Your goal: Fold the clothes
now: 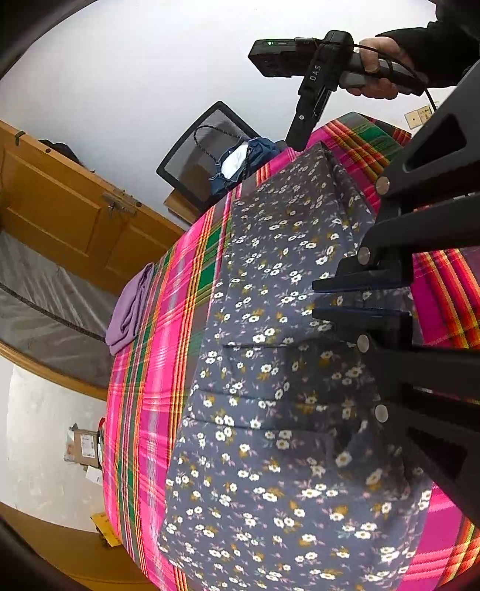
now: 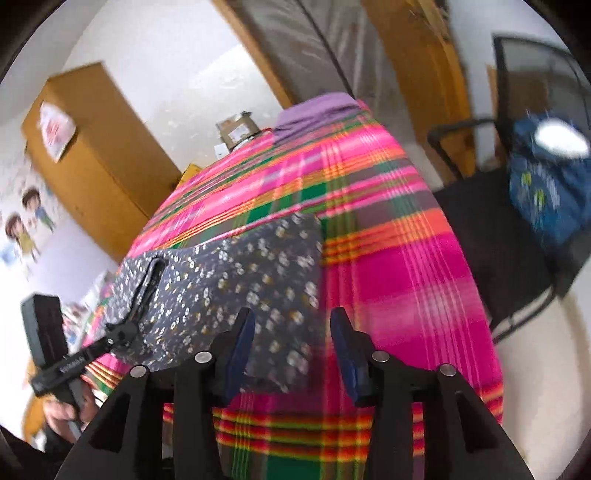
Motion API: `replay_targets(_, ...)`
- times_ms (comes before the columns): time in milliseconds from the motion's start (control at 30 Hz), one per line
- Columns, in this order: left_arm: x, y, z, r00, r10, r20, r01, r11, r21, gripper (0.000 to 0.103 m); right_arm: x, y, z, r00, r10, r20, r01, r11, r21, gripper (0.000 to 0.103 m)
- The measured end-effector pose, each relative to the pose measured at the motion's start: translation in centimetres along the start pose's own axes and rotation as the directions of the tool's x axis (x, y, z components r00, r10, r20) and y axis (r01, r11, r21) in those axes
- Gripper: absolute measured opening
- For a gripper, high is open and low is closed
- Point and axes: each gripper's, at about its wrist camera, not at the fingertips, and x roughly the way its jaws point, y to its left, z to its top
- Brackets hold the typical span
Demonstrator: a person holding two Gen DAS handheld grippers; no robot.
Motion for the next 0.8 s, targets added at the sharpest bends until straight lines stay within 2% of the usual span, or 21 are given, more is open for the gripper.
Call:
replay_targets(167,0.5,0.0,-0.2,1.000,0.007,-0.012,-0.007,1.000,0.001,0.006,0.6,-0.9,-0.5,0.995,0.076,-0.059,-0.072,0.995,0.074,0.045)
replay_targets(300,0.7,0.1,-0.2,1.000,0.005,-0.015,-0.005,1.000,-0.001,0.006,1.0,-1.7,-0.5,0.983,0.155,-0.095,-0.138,0.977,0.161,0.045)
replay_targets(400,0.7,0.2,-0.2,1.000,0.002,-0.012,-0.002,1.000,-0.004,0.006,1.1,-2.8,-0.5,0.959,0.254,-0.126,-0.210,0.935,0.285,0.046)
replay_targets(633,0.7,0.4,-0.2,1.000,-0.013,-0.010,0.013,1.000,-0.013,0.006,1.5,-2.8,-0.3,0.931,0.294,-0.218,-0.199,0.907,0.371,0.045)
replay_targets(800,0.8,0.5,-0.2,1.000,-0.018,-0.008,0.018,1.000,-0.013,0.006,2.1,-2.4,0.2,0.937,0.279,-0.208,-0.190,0.911,0.365,0.045)
